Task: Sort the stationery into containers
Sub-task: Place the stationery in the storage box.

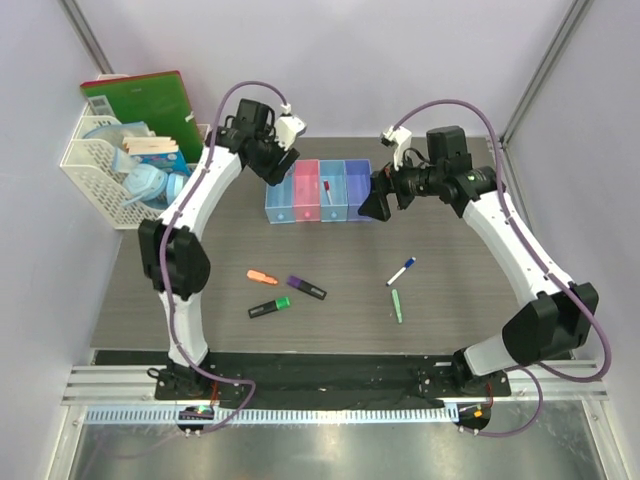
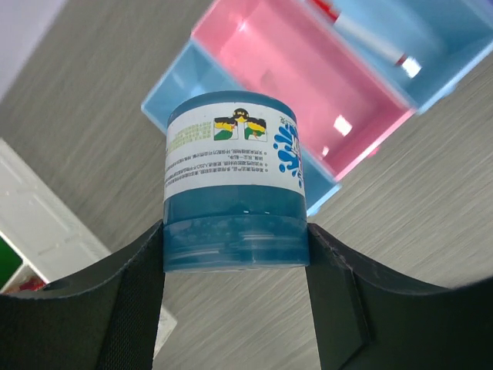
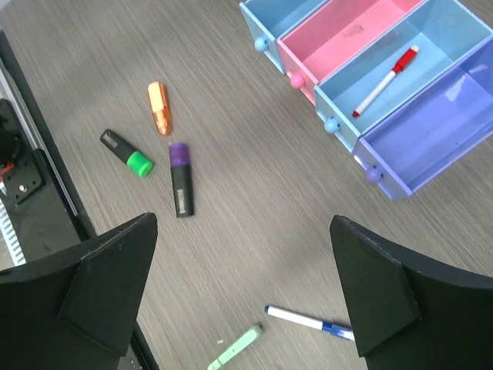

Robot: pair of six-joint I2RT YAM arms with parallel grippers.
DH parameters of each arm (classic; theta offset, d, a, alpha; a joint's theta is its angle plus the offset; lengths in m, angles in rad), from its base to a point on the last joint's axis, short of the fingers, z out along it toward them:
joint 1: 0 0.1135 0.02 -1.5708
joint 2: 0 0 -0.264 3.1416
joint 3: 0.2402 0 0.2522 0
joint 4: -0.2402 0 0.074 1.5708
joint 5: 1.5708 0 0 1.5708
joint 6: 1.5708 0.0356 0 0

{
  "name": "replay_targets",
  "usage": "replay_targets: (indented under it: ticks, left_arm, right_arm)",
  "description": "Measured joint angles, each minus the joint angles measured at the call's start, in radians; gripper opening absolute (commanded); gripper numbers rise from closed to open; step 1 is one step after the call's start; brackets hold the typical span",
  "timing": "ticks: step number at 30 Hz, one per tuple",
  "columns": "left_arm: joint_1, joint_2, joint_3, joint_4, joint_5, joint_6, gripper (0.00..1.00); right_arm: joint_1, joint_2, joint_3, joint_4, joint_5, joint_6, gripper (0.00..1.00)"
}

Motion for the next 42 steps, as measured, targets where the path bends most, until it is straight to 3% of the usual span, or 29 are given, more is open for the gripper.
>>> replay_targets:
  ticks: [6, 12, 28, 42]
  left_arm:
    - [0.035, 0.163, 0.148, -0.185, -0.114, 0.09, 0.0]
    - [0.031, 0.233, 0.241, -0.248, -0.227, 0.191, 0.0]
    - [-0.077, 0.238, 0.214, -0.231, -0.3, 0.496, 0.0]
    - [-0.087, 0.319, 0.216, -0.225, -0.363, 0.639, 0.0]
  right_arm:
    - [0.0, -0.077, -0.059, -0.015, 0.014, -0.027, 1.0]
    - [0.0, -0.111, -0.11, -0.019, 0.016, -0.039, 1.0]
    - [0.0, -0.154, -0.183, -0.028, 0.035, -0.063, 1.0]
    - [0.0, -0.188, -0.217, -0.031, 0.039, -0.068, 1.0]
